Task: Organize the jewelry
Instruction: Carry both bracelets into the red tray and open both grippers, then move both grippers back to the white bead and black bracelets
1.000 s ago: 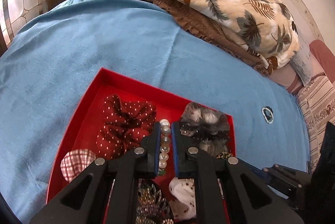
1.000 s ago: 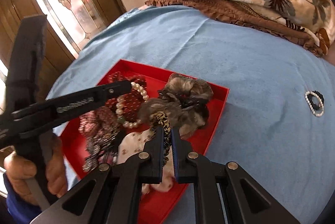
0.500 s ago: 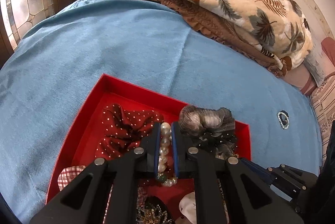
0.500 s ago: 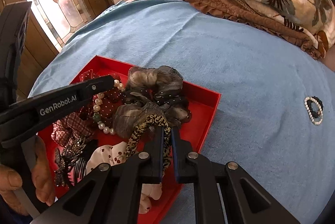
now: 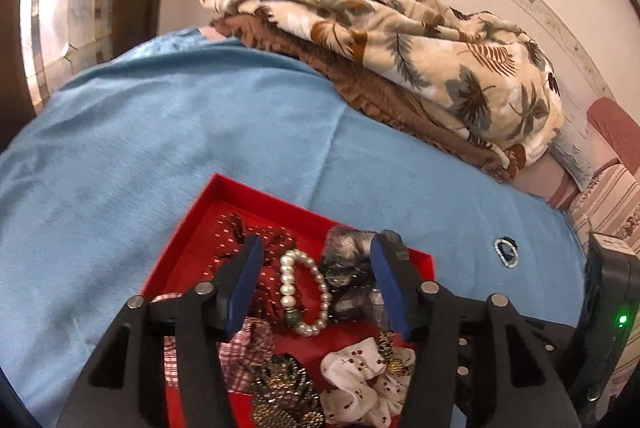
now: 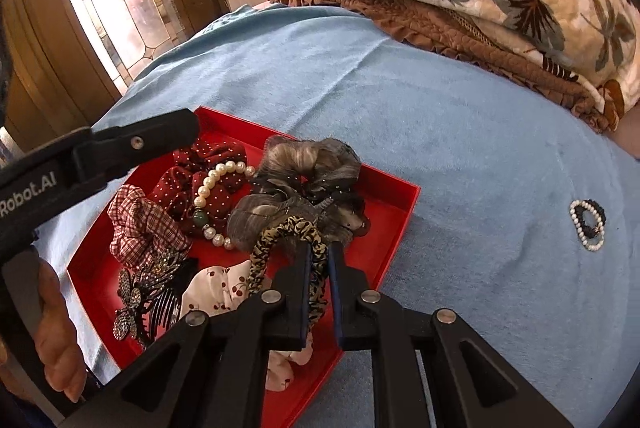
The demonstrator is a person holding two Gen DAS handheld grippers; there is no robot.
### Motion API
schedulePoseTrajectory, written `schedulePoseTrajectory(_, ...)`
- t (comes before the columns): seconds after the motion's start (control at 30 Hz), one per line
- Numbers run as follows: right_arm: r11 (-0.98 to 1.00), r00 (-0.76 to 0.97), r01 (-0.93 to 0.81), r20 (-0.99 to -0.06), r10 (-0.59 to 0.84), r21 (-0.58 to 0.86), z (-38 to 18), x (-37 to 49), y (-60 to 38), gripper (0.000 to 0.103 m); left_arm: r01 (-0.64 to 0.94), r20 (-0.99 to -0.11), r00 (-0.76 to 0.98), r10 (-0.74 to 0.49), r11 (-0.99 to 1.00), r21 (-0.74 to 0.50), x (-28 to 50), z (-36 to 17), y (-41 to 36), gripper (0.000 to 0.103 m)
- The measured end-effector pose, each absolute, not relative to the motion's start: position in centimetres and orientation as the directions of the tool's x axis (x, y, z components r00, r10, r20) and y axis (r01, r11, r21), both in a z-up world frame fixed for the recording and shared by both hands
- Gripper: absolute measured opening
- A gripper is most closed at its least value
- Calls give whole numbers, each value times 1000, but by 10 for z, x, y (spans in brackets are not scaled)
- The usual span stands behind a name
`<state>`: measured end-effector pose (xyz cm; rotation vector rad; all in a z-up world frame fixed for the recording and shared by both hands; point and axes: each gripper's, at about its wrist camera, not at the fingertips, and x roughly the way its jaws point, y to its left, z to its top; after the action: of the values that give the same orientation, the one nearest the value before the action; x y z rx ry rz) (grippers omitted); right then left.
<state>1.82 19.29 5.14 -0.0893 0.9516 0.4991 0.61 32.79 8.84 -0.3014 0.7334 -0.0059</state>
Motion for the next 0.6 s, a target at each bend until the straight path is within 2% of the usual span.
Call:
schedulePoseTrajectory(0.03,885,481,-445,-797,367,139,52,17,192,21,-106,-655,750,-96,960,-261,4,89,327,55)
schedulePoseTrajectory(0.07,887,485,-442,-795,364,136,53,16,191,29,-114,-653,753,-78,962,-247,3,89,327,55)
schedulePoseTrajectory(0.1,888,490,-440,-793,363,135,54,16,189,32,-121,-653,755,-65,964,-235,3,89,327,55)
schedulePoseTrajectory(0.27,891,503,-432,-784,364,137,62,12,180,32,-137,-644,765,-22,971,-196,-2,91,326,56)
schedulePoseTrajectory(0.5,898,528,-417,-765,368,144,73,-2,151,33,-158,-622,780,61,982,-102,-10,95,315,62)
schedulePoseTrajectory(0.6,908,533,-391,-767,357,150,70,-10,121,36,-133,-616,786,53,987,-85,-16,97,306,62)
